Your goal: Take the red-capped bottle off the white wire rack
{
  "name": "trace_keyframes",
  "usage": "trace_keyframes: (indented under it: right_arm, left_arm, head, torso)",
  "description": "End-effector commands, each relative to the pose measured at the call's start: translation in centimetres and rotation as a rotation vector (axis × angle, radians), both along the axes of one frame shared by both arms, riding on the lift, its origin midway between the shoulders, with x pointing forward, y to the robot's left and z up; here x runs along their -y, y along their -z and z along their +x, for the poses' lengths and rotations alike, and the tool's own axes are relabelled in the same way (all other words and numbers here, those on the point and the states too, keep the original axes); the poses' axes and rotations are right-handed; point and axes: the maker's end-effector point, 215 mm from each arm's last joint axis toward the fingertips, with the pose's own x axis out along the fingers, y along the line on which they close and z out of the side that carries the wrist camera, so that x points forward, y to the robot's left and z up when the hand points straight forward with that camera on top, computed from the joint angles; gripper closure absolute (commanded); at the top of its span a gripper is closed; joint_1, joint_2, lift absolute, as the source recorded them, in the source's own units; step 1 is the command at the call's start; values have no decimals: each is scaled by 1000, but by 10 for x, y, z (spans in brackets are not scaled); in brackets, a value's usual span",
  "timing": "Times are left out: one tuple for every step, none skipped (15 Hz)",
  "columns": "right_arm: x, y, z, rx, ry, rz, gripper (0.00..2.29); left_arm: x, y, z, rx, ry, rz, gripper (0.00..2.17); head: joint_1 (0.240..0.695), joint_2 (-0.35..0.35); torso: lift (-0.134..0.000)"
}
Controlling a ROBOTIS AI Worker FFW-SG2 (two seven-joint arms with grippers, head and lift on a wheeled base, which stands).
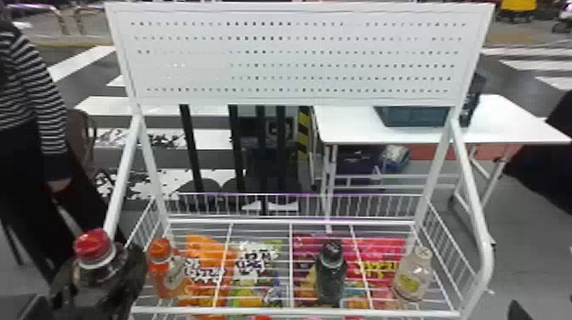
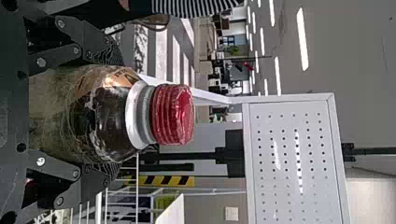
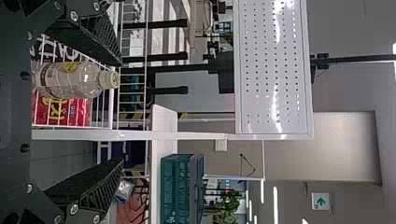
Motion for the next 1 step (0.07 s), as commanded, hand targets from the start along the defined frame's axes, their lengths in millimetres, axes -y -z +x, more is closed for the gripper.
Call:
trace_keyframes:
  right_arm:
    - [-1,0,-1,-1,-2,0,167]
  left_arm:
    - [7,4,1,-5,9,-2,1666]
  head:
    - [499,0]
  torso:
    - [0]
